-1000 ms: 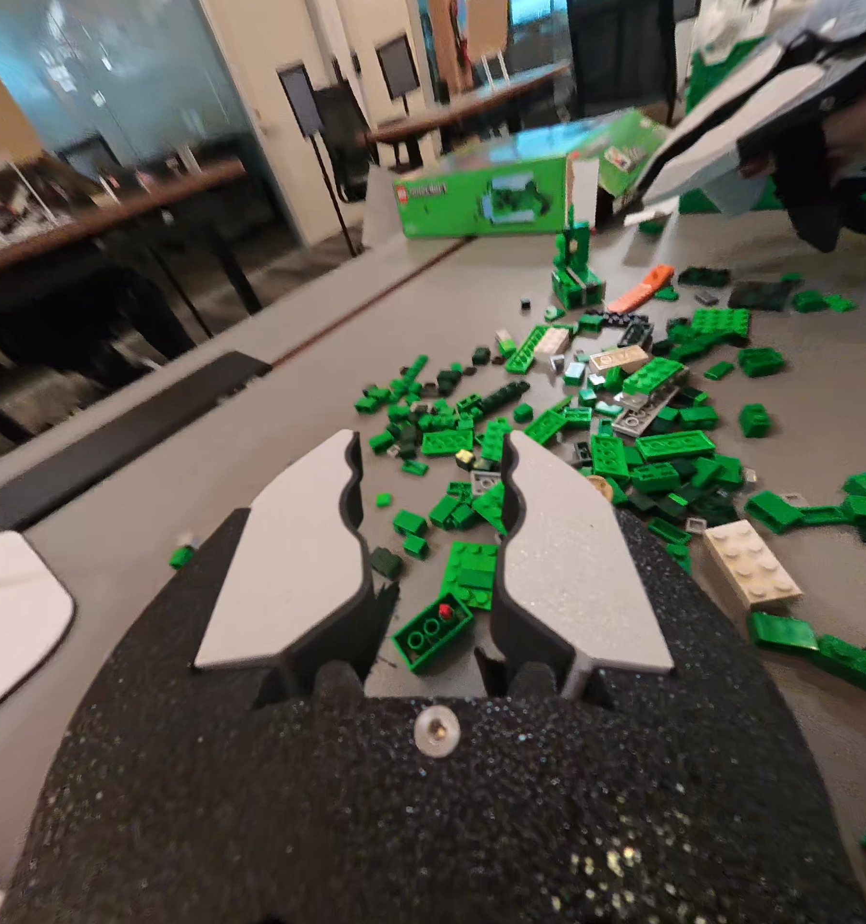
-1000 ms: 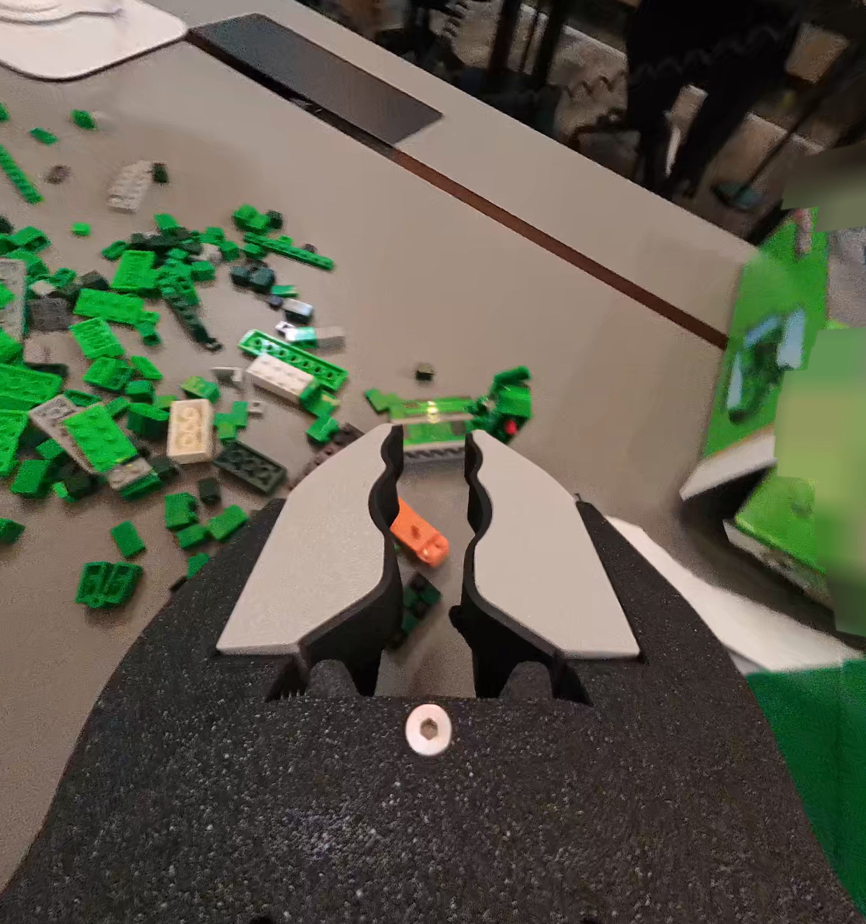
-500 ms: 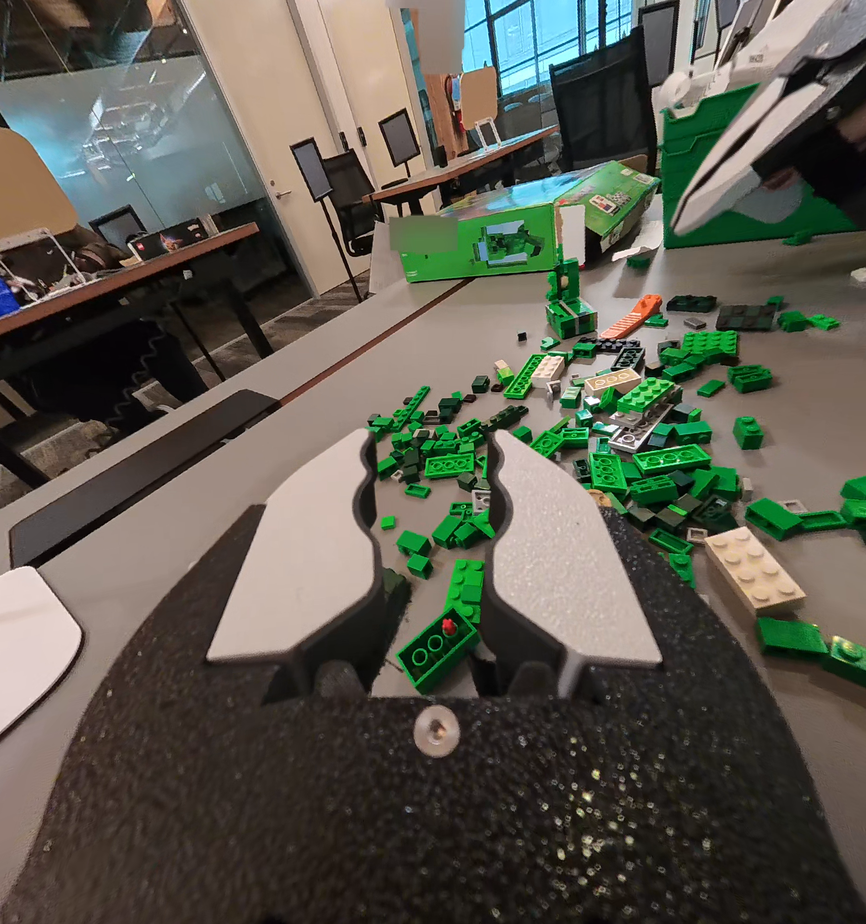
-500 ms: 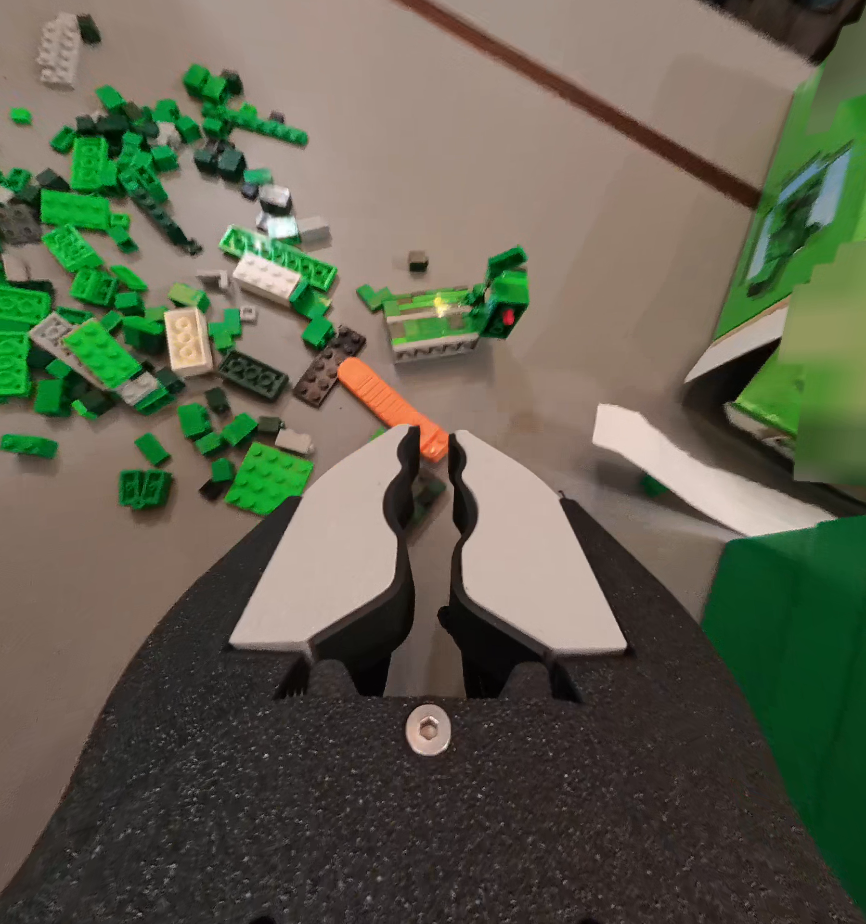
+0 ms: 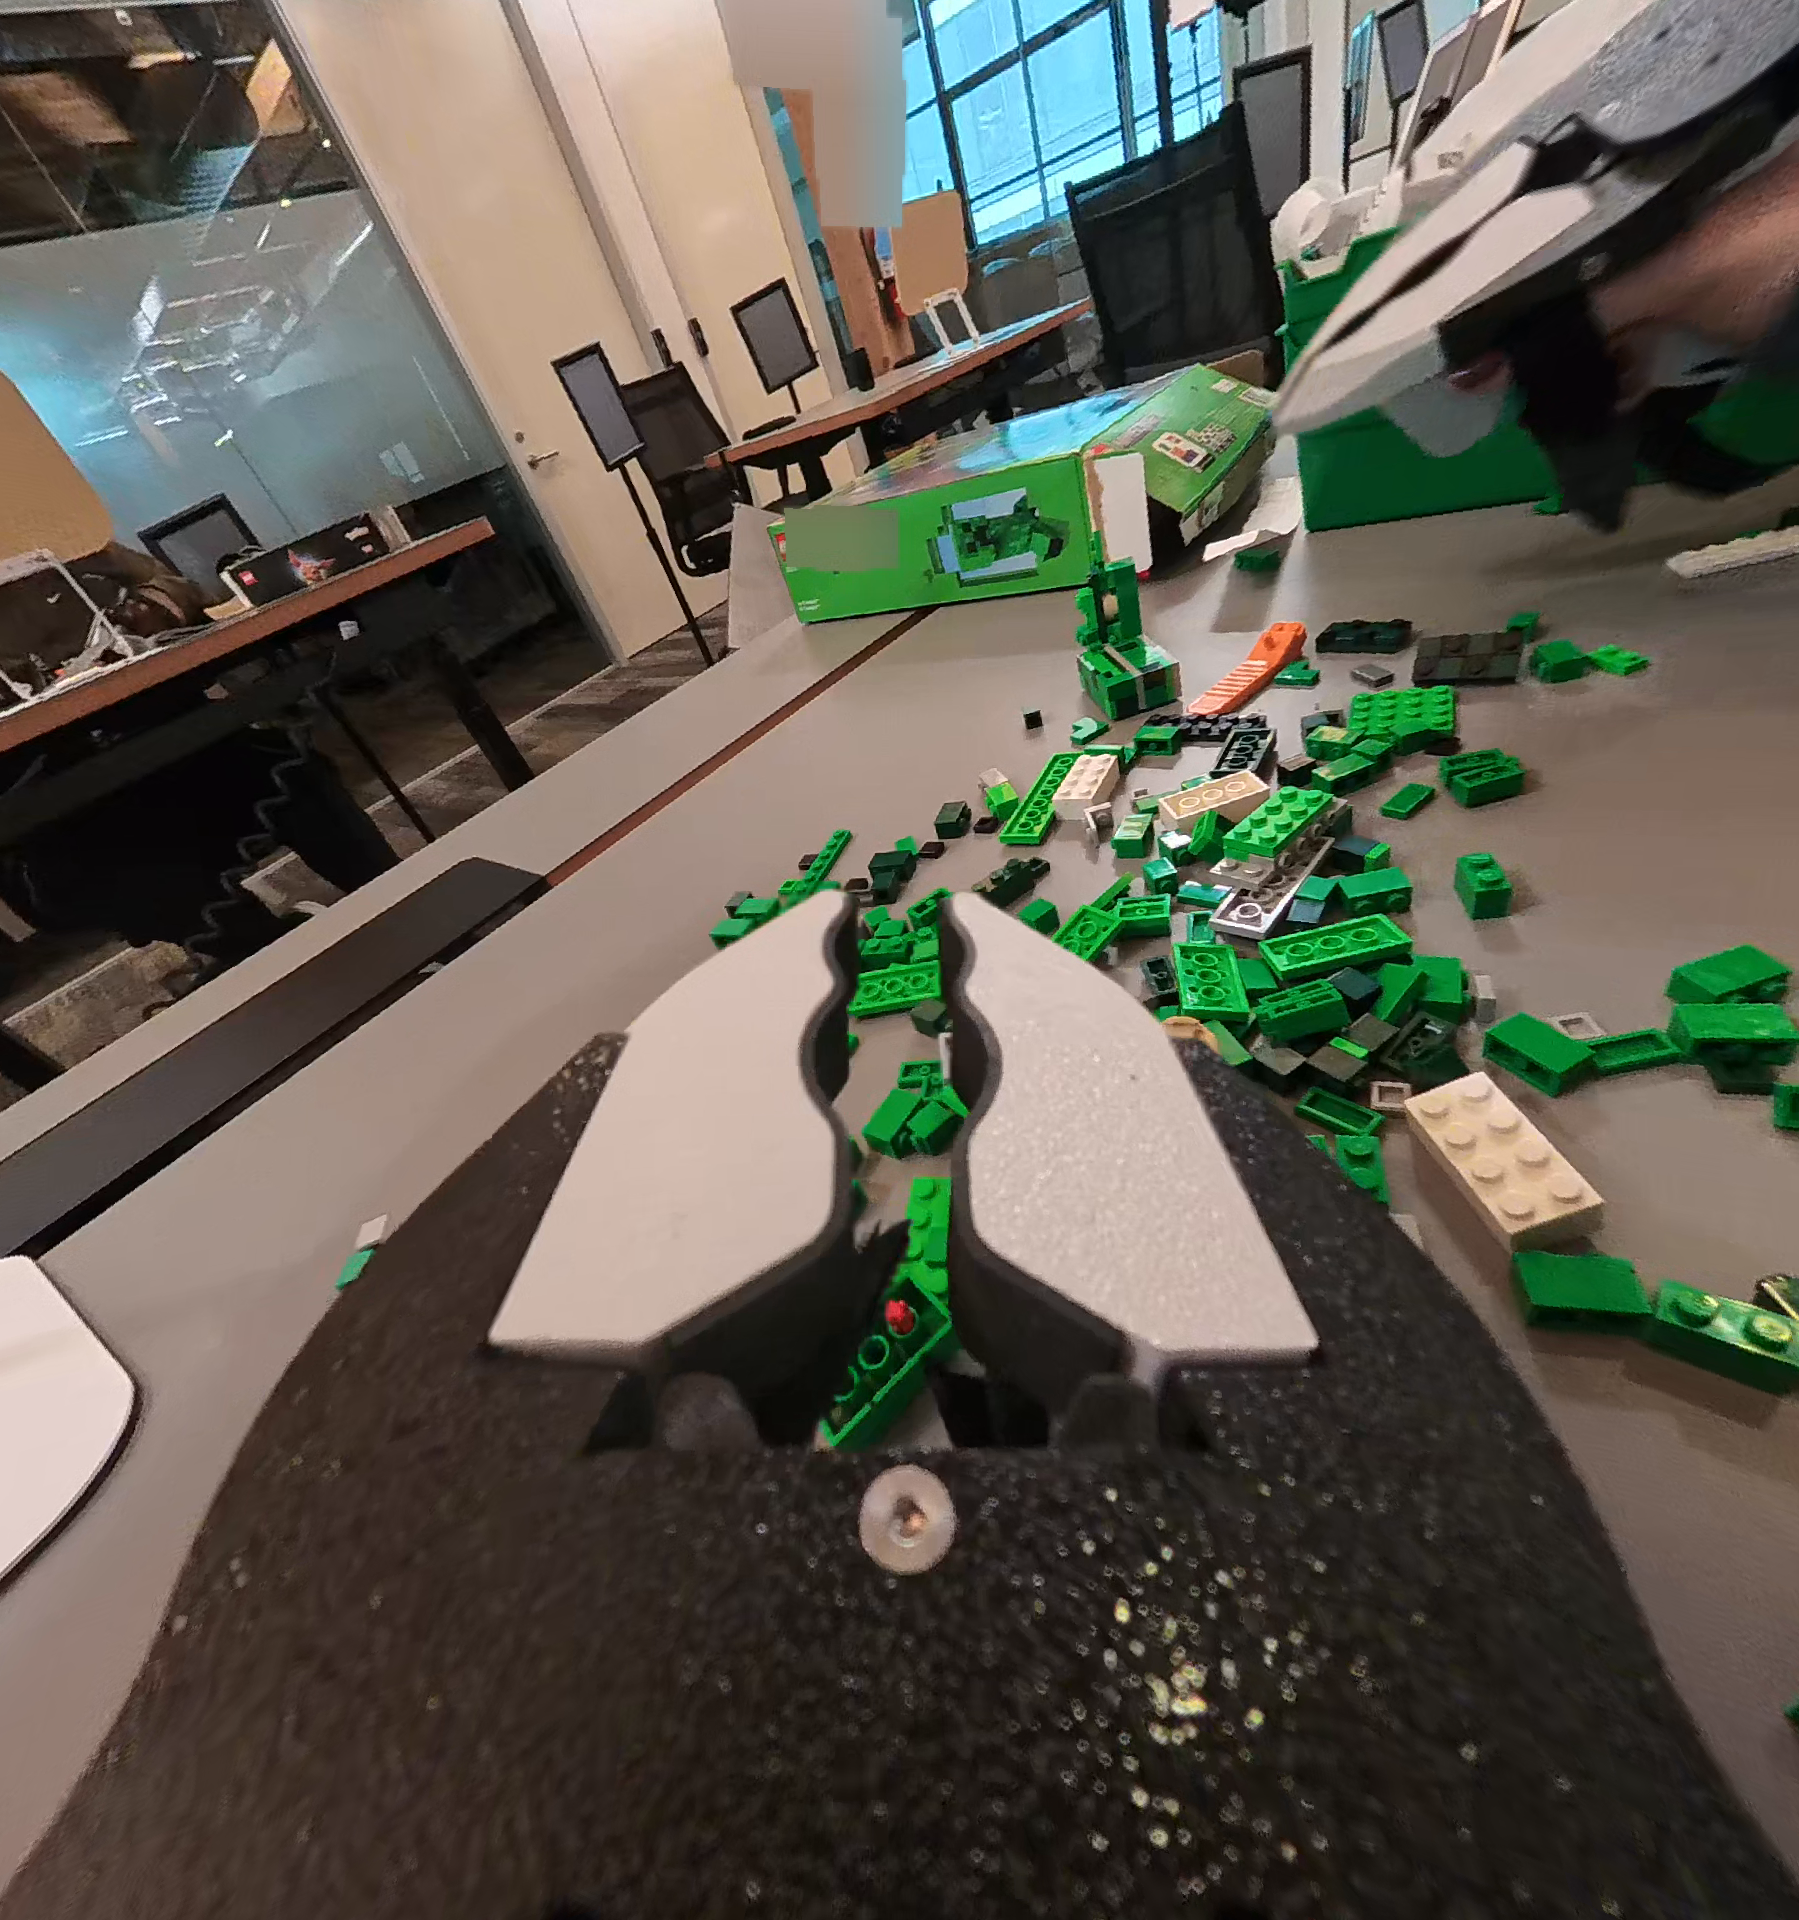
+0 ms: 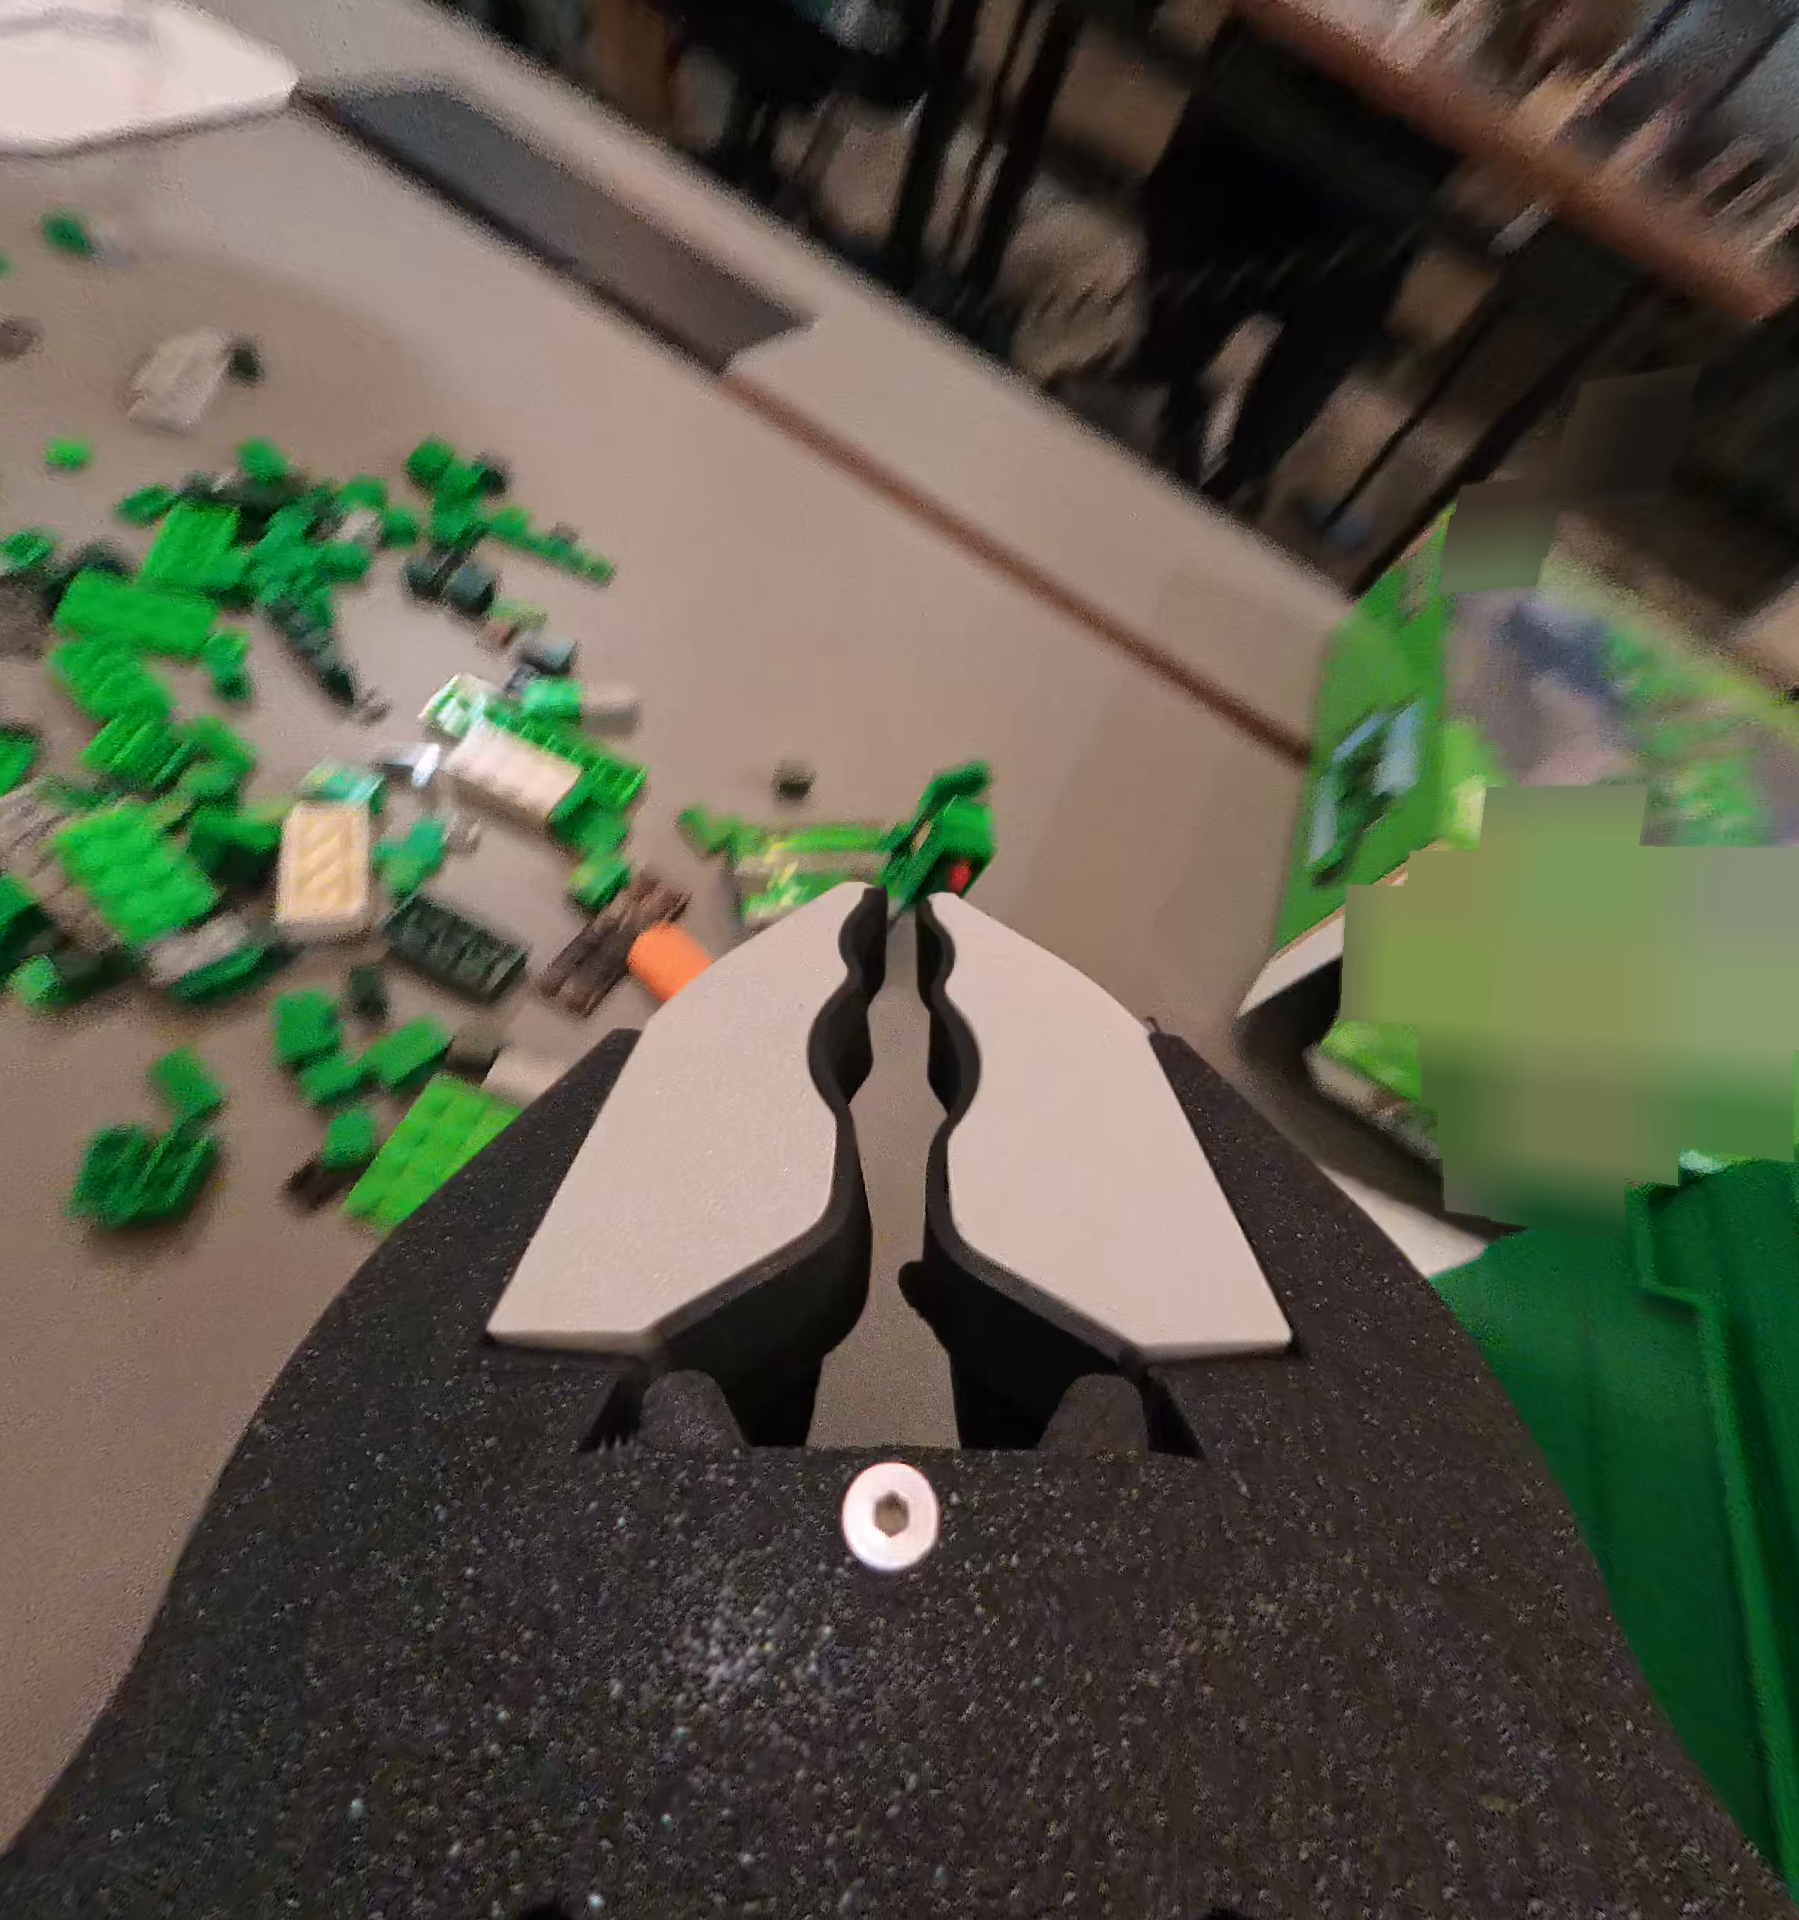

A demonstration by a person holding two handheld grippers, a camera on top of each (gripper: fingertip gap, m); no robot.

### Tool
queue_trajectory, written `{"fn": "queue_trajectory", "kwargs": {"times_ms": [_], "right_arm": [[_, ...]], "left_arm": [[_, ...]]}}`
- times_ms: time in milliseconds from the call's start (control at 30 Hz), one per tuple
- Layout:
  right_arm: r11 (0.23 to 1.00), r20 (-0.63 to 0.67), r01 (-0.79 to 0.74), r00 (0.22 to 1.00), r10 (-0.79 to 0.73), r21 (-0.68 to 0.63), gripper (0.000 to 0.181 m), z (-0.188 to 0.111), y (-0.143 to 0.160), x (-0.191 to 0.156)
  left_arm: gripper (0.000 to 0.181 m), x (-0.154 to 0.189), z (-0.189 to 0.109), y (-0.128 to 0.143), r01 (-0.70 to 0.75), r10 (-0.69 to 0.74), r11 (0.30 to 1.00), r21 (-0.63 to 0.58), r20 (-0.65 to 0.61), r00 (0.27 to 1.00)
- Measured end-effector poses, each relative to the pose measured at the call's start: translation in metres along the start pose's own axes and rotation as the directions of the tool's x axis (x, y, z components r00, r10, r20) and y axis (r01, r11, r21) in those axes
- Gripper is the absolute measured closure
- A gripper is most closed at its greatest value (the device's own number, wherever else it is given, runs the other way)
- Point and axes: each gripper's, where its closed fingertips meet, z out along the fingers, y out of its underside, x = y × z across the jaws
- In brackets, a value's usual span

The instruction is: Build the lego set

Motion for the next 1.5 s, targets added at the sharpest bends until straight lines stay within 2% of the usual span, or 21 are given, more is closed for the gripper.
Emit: {"fn": "queue_trajectory", "kwargs": {"times_ms": [33, 100, 200, 267, 367, 467, 533, 633, 767, 900, 1200, 1500], "right_arm": [[0.996, -0.051, -0.003, 0.999, 0.008, 0.094, 0.176, 0.003, -0.012, 0.000], [0.962, -0.062, -0.059, 0.995, 0.078, 0.268, 0.177, 0.007, -0.035, -0.015], [0.927, -0.020, -0.132, 0.989, 0.148, 0.352, 0.170, 0.017, -0.048, -0.045], [0.945, 0.021, -0.071, 0.997, 0.068, 0.318, 0.171, 0.028, -0.046, -0.071], [0.963, 0.002, 0.141, 0.989, -0.145, 0.230, 0.174, 0.039, -0.037, -0.093], [0.923, -0.029, 0.325, 0.945, -0.326, 0.208, 0.179, 0.044, -0.030, -0.105], [0.895, -0.063, 0.404, 0.915, -0.399, 0.192, 0.181, 0.049, -0.025, -0.108], [0.860, -0.096, 0.461, 0.887, -0.451, 0.218, 0.181, 0.052, -0.027, -0.110], [0.836, -0.142, 0.436, 0.900, -0.412, 0.335, 0.181, 0.040, -0.043, -0.108], [0.811, -0.224, 0.433, 0.901, -0.373, 0.394, 0.181, 0.027, -0.056, -0.099], [0.768, -0.266, 0.486, 0.873, -0.409, 0.417, 0.181, 0.020, -0.062, -0.103], [0.752, -0.320, 0.464, 0.882, -0.345, 0.469, 0.181, 0.009, -0.071, -0.093]], "left_arm": [[0.168, -0.001, 0.000, -0.001, 0.002, -0.002, 1.000, 0.005, 0.008, 1.000], [0.170, -0.006, -0.001, -0.001, 0.013, -0.013, 1.000, 0.012, 0.034, 0.999], [0.176, -0.006, -0.001, -0.001, 0.024, -0.024, 1.000, 0.016, 0.024, 0.999], [0.180, -0.006, -0.001, -0.002, 0.019, -0.019, 1.000, 0.023, 0.023, 1.000], [0.181, -0.012, -0.004, -0.005, 0.028, -0.031, 0.998, 0.053, 0.048, 0.998], [0.181, -0.037, -0.022, -0.019, 0.115, -0.146, 0.970, 0.213, 0.136, 0.980], [0.181, -0.051, -0.033, -0.023, 0.201, -0.252, 0.933, 0.298, 0.143, 0.957], [0.181, -0.057, -0.036, -0.022, 0.255, -0.309, 0.912, 0.322, 0.129, 0.942], [0.181, -0.051, -0.033, -0.023, 0.219, -0.266, 0.927, 0.305, 0.121, 0.956], [0.181, -0.046, -0.030, -0.023, 0.201, -0.239, 0.935, 0.290, 0.101, 0.966], [0.181, -0.049, -0.032, -0.023, 0.241, -0.276, 0.921, 0.307, 0.077, 0.958], [0.181, -0.049, -0.033, -0.023, 0.252, -0.286, 0.915, 0.315, 0.067, 0.956]]}}
